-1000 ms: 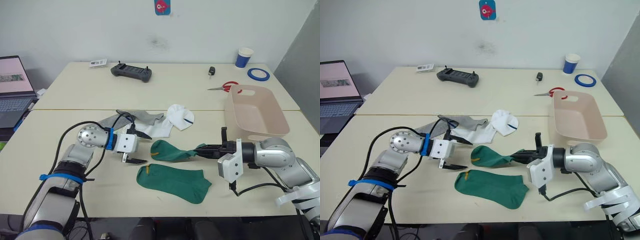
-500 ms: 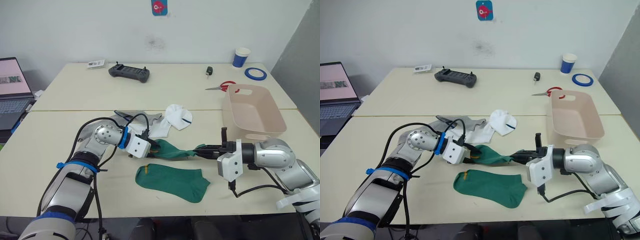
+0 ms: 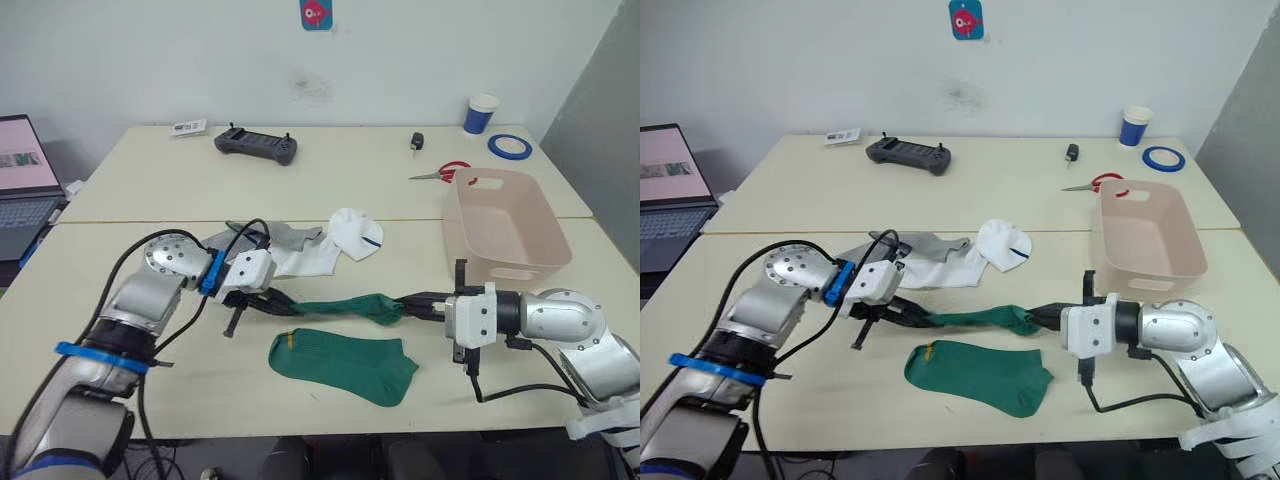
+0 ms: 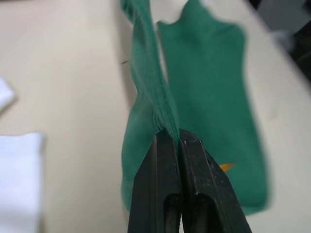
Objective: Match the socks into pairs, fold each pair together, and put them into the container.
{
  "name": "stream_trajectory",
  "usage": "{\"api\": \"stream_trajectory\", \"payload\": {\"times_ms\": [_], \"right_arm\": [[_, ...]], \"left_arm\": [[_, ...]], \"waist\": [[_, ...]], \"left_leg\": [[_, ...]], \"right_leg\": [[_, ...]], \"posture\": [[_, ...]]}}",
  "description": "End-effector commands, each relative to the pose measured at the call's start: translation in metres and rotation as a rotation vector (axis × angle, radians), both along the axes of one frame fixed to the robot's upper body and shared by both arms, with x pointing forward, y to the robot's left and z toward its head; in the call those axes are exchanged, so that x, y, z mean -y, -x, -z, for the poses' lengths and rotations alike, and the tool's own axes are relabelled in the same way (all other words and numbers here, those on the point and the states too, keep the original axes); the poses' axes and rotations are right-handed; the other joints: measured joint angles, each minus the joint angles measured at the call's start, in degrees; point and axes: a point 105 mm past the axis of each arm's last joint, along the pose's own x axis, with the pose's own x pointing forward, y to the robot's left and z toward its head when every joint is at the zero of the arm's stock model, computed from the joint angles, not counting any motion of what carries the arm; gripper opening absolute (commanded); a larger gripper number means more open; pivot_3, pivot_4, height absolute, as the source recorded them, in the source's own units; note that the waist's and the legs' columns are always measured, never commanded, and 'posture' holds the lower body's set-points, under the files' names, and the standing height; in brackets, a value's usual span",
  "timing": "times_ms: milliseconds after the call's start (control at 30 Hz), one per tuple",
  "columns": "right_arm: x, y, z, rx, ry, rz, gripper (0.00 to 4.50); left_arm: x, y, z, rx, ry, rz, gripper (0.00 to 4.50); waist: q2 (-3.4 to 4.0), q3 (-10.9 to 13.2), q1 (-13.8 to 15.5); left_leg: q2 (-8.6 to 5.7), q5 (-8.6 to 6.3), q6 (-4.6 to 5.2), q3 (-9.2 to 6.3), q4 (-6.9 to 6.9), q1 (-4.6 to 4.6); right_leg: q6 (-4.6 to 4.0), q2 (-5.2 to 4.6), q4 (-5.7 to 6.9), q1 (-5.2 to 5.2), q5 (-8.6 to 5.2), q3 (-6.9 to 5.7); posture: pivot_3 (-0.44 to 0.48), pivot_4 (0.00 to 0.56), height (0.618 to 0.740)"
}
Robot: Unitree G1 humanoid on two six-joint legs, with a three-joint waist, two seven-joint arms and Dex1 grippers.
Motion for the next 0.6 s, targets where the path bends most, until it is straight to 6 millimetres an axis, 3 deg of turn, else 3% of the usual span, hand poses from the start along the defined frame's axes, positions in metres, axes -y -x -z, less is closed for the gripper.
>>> {"api": "stream_trajectory", "payload": {"times_ms": [33,133,267,433,600], "right_arm": [[-0.003,0.007,-0.012,-0.241,-0.124,0.047,0.0],[0.001,-0.002,-0.004,-0.434,-0.152,0.136,0.0],[0.012,-0.025,0.022,-0.593,-0.111,0.283,0.0],[0.02,-0.057,0.043,-0.555,-0.035,0.413,0.0],[0.026,-0.08,0.051,-0.456,0.012,0.497,0.0]], "left_arm": [[0.003,0.009,-0.021,-0.232,0.051,-0.073,0.02],[0.006,-0.003,-0.016,-0.384,0.05,-0.174,0.02],[0.018,-0.022,0.01,-0.515,0.032,-0.272,0.02],[0.021,-0.053,0.041,-0.475,-0.05,-0.374,0.02],[0.02,-0.075,0.048,-0.423,-0.089,-0.437,0.02]], "waist": [[0.0,0.0,0.0],[0.0,0.0,0.3],[0.01,0.0,0.3],[0.0,0.0,0.2],[0.0,0.0,0.1]], "left_leg": [[0.04,0.0,0.0,0.02,0.01,0.04],[0.07,0.01,0.03,-0.02,0.03,0.1],[0.02,0.12,0.21,0.08,0.03,0.28],[-0.09,0.14,0.21,0.12,0.0,-0.04],[-0.06,0.2,0.09,0.13,-0.06,-0.11]], "right_leg": [[0.01,0.04,0.0,0.04,-0.01,-0.01],[-0.02,0.09,0.0,0.13,-0.01,-0.14],[-0.07,0.1,0.0,0.31,0.04,-0.12],[-0.07,0.14,0.0,-0.11,0.06,-0.09],[-0.11,0.1,0.0,-0.28,0.07,-0.07]], "posture": [[0.0,0.15,0.74],[0.0,0.15,0.74],[0.0,0.15,0.74],[0.0,0.15,0.74],[0.0,0.15,0.74]]}}
